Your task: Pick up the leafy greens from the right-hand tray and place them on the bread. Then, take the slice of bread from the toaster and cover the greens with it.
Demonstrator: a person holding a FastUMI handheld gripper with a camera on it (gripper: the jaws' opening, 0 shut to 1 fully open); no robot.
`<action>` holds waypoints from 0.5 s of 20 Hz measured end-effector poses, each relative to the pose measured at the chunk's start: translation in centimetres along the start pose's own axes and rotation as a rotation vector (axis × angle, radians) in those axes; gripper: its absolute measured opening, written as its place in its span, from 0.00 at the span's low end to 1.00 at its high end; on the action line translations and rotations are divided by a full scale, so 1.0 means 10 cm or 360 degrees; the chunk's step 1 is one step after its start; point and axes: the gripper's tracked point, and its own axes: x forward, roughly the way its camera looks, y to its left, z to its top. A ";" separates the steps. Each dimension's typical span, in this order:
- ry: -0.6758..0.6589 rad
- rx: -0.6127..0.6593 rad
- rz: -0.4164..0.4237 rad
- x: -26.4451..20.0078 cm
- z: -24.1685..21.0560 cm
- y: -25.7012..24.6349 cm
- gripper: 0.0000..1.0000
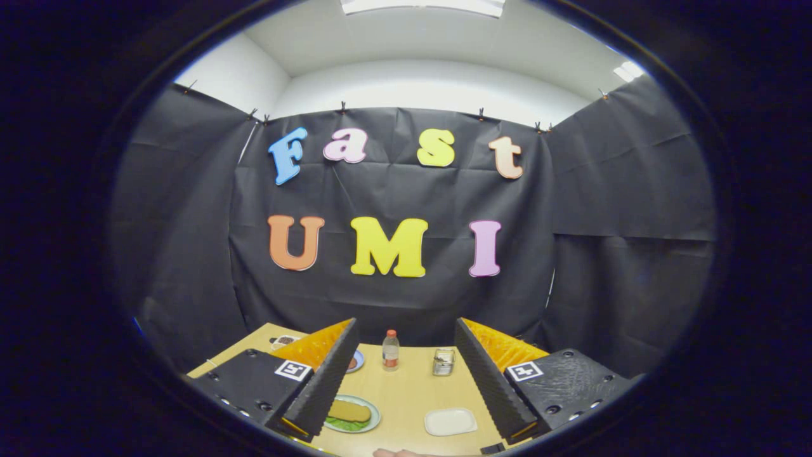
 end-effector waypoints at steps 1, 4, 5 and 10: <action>0.0001 0.0003 -0.0004 0.00 -0.01 -0.03 0.96; 0.0010 0.0027 0.0015 -0.02 -0.05 -0.06 0.96; 0.0020 0.0026 0.0015 -0.03 -0.08 -0.09 0.96; 0.0005 0.0040 0.0005 -0.01 -0.07 -0.16 0.96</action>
